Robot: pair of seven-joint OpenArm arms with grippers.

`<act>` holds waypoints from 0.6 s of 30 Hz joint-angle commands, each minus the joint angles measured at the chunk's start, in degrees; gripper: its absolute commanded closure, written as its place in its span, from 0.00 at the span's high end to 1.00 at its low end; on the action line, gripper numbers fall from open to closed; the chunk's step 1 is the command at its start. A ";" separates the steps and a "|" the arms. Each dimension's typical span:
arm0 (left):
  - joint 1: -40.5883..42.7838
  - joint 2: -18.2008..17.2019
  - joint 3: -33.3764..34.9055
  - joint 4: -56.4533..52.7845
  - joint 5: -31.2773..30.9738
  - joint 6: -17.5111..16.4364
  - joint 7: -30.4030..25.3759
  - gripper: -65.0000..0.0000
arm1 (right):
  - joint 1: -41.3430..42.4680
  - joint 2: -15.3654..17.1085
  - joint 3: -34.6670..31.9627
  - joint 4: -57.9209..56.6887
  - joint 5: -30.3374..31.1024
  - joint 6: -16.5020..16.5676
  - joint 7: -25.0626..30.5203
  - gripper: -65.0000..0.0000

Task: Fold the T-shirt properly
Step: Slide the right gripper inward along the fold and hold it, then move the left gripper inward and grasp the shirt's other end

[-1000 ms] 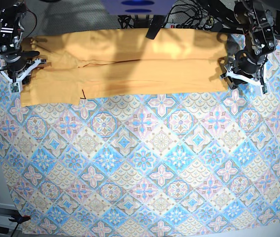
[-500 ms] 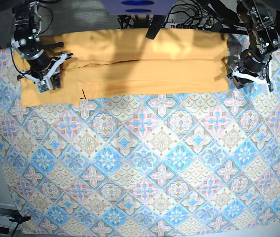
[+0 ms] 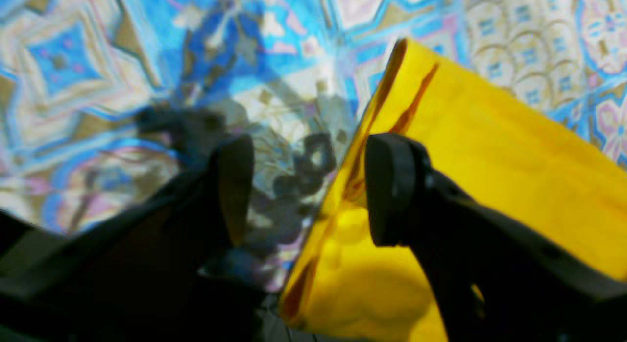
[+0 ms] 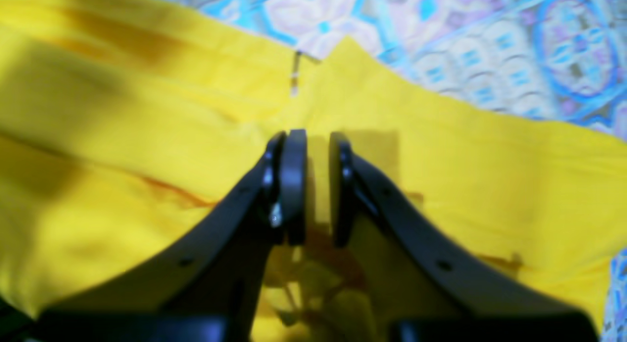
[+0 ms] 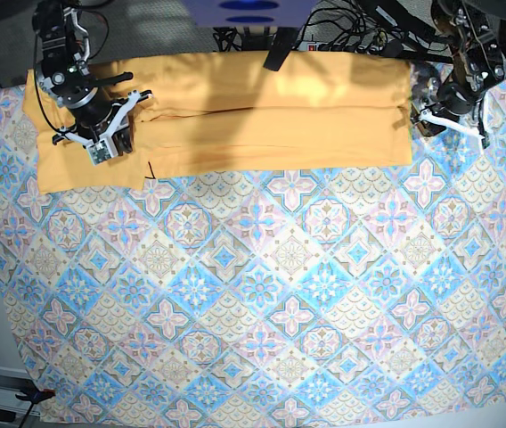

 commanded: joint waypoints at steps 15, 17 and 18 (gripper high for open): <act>-2.93 -1.66 2.91 -1.23 0.04 -8.34 3.97 0.56 | -0.13 0.58 0.59 0.86 0.24 -0.04 1.18 0.13; -2.93 -1.92 2.91 -1.50 0.13 -8.34 3.97 0.56 | -0.13 0.58 0.51 0.86 0.24 -0.04 1.18 0.13; -2.93 -1.92 2.91 -2.46 0.04 -8.34 3.97 0.56 | -0.13 0.58 0.51 0.86 0.24 -0.04 1.18 0.13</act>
